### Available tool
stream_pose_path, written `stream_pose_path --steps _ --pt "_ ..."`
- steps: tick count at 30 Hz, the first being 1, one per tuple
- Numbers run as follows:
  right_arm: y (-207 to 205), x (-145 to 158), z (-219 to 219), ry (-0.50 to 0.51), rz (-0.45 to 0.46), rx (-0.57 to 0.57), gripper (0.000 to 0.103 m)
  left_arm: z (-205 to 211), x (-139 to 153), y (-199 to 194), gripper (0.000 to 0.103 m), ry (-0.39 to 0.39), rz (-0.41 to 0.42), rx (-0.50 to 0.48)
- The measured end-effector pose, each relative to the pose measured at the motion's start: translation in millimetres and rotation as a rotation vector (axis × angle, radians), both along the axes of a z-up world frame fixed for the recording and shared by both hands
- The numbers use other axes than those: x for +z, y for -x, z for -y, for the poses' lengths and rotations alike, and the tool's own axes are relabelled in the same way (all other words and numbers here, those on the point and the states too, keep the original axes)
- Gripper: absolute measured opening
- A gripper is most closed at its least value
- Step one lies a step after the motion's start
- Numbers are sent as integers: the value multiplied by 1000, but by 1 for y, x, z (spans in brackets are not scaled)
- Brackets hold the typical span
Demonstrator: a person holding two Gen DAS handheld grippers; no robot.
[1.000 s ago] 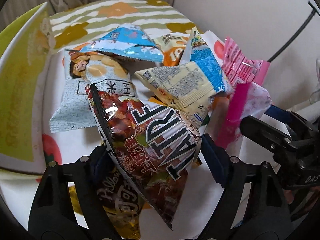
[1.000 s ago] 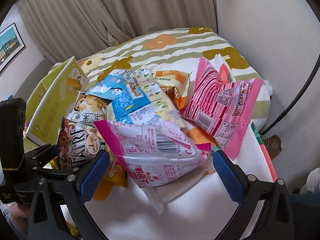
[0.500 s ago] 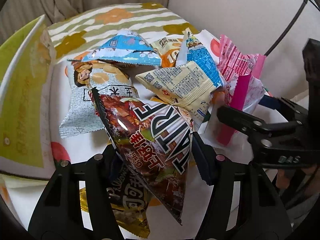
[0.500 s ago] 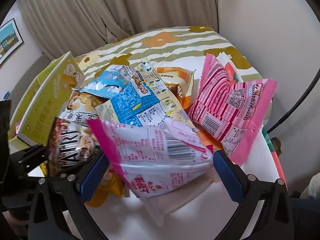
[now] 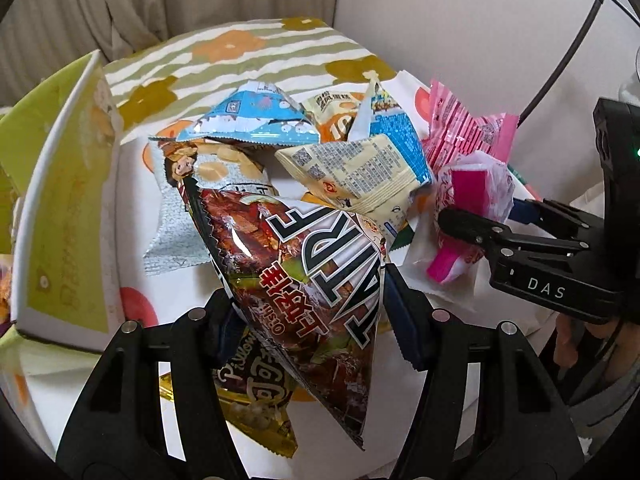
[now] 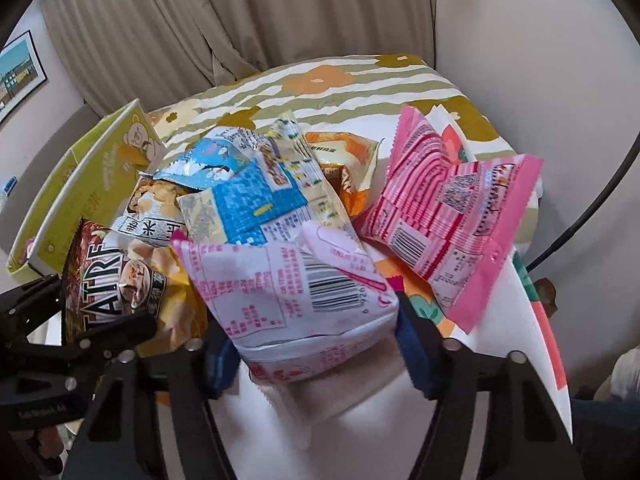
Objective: Organize snacks
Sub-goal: 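Grasp the dark TATRE bag with the left tool while the right tool grasps the pink-white bag, then carry both bags over the green box and open both tools to drop them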
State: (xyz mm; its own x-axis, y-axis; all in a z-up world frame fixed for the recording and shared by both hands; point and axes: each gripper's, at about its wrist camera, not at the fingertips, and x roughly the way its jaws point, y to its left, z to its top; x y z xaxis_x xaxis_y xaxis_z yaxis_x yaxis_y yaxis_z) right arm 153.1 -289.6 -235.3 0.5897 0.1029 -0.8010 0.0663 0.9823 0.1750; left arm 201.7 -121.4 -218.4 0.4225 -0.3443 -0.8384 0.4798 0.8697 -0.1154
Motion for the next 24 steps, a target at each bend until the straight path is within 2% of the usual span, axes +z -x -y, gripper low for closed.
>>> stream_pose_path --steps 5,10,18,24 --pt "10 9 5 -9 11 -9 54 -7 14 8 59 12 18 18" --pt "23 31 4 2 47 -4 53 -15 33 16 59 38 39 48" --pt "29 80 -5 18 118 39 53 -49 92 24 59 135 106 134" --pt "21 121 -30 11 188 83 53 -95 133 13 59 186 158 206"
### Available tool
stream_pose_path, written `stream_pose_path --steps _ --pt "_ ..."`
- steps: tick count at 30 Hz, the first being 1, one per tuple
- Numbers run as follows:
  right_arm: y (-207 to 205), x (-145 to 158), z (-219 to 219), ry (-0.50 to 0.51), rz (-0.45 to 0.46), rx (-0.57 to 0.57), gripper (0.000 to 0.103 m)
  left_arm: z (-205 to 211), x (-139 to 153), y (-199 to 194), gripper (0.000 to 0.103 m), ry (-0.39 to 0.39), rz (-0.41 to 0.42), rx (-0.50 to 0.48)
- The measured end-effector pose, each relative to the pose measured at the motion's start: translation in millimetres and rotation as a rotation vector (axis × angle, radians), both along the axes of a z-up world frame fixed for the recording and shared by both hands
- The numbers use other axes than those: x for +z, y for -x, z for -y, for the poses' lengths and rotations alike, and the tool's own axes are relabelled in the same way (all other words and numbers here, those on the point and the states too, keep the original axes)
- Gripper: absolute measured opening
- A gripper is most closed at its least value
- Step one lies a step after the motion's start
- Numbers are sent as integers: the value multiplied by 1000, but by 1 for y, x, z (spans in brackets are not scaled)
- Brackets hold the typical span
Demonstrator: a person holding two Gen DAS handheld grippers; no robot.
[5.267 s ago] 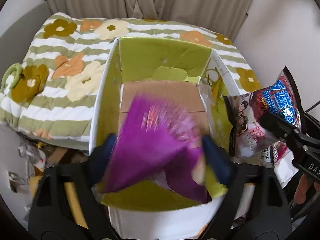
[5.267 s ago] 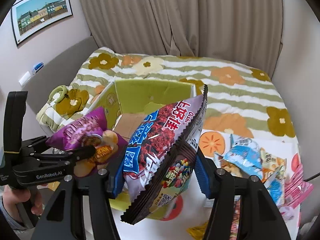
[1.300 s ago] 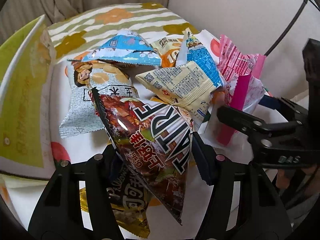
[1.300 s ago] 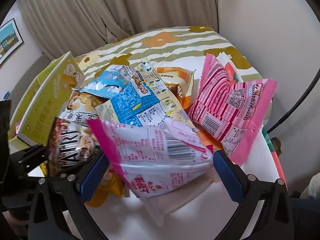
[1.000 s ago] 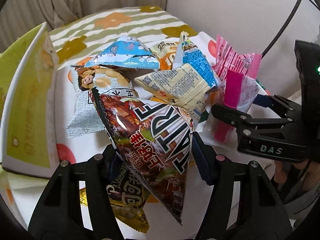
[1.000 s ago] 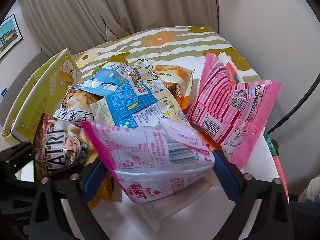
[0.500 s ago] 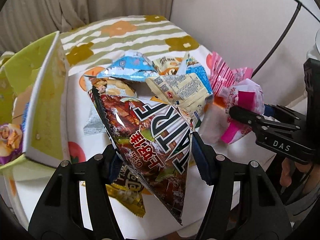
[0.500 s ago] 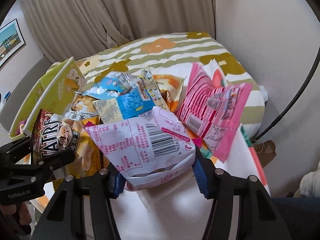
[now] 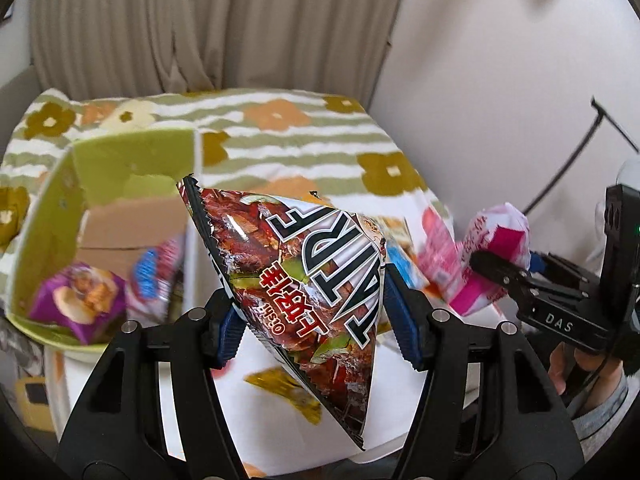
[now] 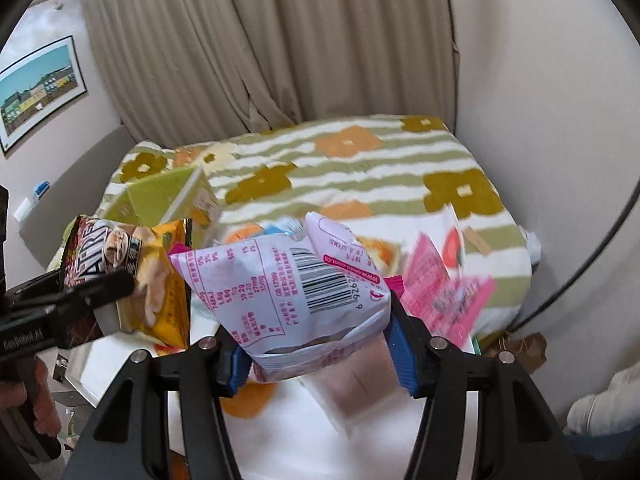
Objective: Organize snacks
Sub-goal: 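Carry both bags over the green box and open both tools to drop them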
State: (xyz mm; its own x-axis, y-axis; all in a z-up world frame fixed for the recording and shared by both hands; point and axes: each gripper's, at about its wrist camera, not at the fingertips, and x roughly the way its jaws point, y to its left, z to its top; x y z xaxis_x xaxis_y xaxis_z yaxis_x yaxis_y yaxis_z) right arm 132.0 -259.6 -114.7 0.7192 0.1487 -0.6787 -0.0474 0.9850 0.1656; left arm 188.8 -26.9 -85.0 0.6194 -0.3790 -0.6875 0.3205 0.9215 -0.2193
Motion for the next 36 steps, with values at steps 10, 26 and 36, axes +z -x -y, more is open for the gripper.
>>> stream_pose_path --steps 10,26,36 --pt "-38 42 -77 -32 73 97 53 -91 36 -32 59 -17 60 95" --pt "-127 36 -223 -59 3 170 54 -227 -9 -149 59 -73 -82 123" --pt "-162 10 -251 -21 -86 155 54 -229 -40 -187 102 -126 -92 113"
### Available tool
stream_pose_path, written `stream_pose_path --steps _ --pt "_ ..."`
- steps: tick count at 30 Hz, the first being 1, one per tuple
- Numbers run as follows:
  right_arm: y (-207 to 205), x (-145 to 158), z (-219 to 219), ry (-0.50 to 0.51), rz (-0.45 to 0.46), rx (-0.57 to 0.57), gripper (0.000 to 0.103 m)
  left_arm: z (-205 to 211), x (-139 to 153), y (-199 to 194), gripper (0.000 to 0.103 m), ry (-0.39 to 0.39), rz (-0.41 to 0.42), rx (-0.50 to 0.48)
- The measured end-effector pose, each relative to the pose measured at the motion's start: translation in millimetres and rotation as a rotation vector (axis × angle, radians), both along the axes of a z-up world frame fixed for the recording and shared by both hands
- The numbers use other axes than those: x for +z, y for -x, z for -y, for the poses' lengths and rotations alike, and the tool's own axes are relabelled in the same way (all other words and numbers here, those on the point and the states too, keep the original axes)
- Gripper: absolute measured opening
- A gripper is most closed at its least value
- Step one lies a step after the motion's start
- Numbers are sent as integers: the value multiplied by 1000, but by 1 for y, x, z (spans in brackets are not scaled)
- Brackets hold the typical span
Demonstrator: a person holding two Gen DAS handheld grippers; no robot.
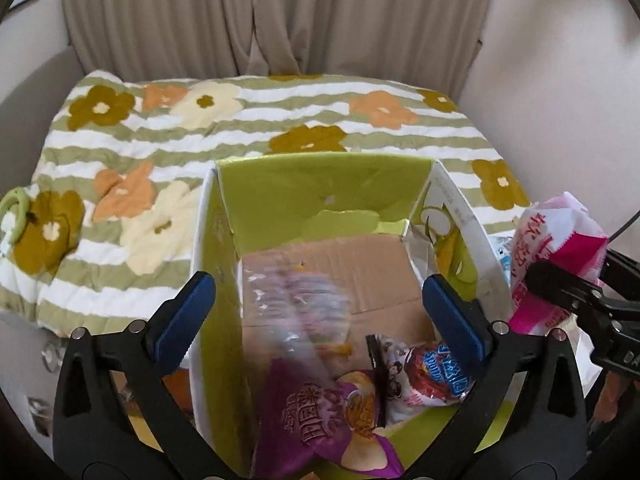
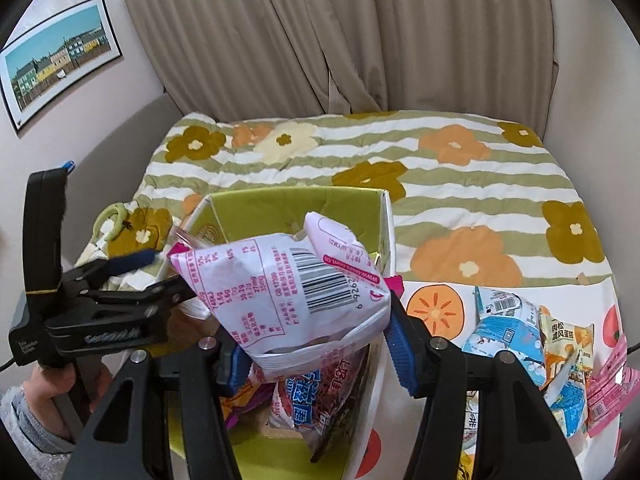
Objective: Organize snacks
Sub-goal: 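Carry both bags over the green box and open both tools to drop them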
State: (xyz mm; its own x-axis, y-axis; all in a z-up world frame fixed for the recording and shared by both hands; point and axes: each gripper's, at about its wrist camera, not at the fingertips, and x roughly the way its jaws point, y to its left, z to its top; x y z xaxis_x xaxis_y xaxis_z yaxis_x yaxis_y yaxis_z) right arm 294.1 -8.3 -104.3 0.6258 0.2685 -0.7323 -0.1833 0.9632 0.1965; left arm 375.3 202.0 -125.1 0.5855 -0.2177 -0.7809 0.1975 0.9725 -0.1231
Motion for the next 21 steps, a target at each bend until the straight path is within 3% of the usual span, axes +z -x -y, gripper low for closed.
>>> stream_pose_path --steps 6,17,19,20,21 --pt "-12 -12 -8 20 -31 41 54 -16 -7 18 102 48 -41 50" --pt "-49 -30 -27 23 -105 154 56 -26 -13 39 102 27 -92 142" --pt "-53 -34 -31 27 -111 164 60 -28 -13 40 102 36 -98 156" --pt "-54 -35 -32 34 -113 167 66 -30 -13 42 102 40 -98 162" --pt "-54 -35 -33 36 -108 169 78 -30 -13 43 102 42 -98 166"
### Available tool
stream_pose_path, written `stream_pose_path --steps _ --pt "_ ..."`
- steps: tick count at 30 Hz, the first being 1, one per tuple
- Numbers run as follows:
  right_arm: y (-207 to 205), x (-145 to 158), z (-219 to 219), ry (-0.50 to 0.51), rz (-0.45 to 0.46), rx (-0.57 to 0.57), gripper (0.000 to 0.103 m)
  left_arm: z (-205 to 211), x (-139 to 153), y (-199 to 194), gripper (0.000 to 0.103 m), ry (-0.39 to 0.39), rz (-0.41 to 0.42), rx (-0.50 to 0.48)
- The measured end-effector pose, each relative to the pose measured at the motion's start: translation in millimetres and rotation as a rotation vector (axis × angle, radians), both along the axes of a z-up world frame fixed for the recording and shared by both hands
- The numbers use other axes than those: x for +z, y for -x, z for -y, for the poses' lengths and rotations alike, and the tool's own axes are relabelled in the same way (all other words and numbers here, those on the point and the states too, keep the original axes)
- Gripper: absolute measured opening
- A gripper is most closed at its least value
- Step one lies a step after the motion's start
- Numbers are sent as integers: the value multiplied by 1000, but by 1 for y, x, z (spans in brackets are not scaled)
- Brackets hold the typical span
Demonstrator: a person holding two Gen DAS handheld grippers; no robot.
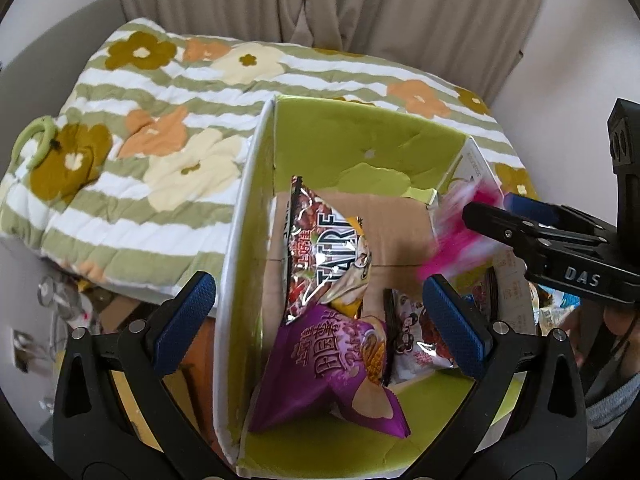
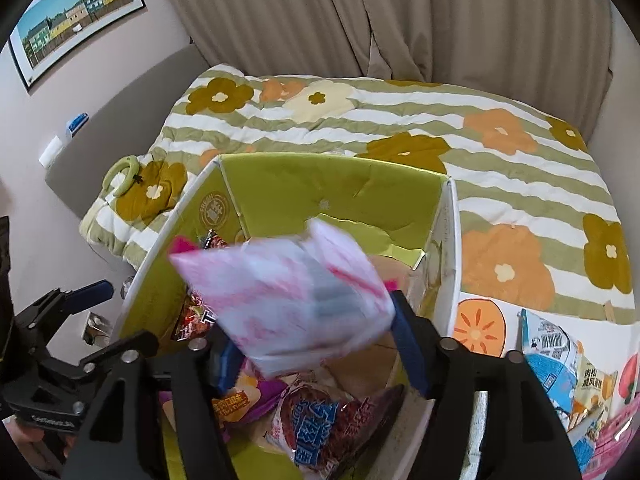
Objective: Organize snacks
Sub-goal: 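Carry both bags over the green box and open both tools to drop them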
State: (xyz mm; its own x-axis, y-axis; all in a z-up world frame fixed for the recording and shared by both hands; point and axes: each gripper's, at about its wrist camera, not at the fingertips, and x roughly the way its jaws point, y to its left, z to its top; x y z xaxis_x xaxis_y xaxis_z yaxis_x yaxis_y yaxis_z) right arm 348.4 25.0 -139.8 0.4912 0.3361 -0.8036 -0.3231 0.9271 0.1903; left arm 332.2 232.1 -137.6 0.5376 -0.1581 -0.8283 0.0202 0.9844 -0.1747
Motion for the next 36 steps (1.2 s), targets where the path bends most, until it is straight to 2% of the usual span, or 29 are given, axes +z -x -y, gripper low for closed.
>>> stream_pose_path --steps 2,3,11,18,25,32,36 --pt "2 1 -1 -5 18 13 93 -1 -1 5 102 0 -1 8" --pt "3 2 -2 -3 25 19 94 -2 -1 6 102 0 -3 11" --pt "21 6 3 11 43 29 94 -1 4 20 102 -2 11 10" --pt "41 25 7 -5 77 12 95 6 30 40 102 -33 63 4" --pt "77 51 12 5 129 -35 95 14 57 68 102 -47 122 -24" --pt "121 77 30 4 180 -123 95 29 76 88 102 -7 147 -88" --pt "145 87 49 20 208 -170 95 44 81 100 102 47 153 -114"
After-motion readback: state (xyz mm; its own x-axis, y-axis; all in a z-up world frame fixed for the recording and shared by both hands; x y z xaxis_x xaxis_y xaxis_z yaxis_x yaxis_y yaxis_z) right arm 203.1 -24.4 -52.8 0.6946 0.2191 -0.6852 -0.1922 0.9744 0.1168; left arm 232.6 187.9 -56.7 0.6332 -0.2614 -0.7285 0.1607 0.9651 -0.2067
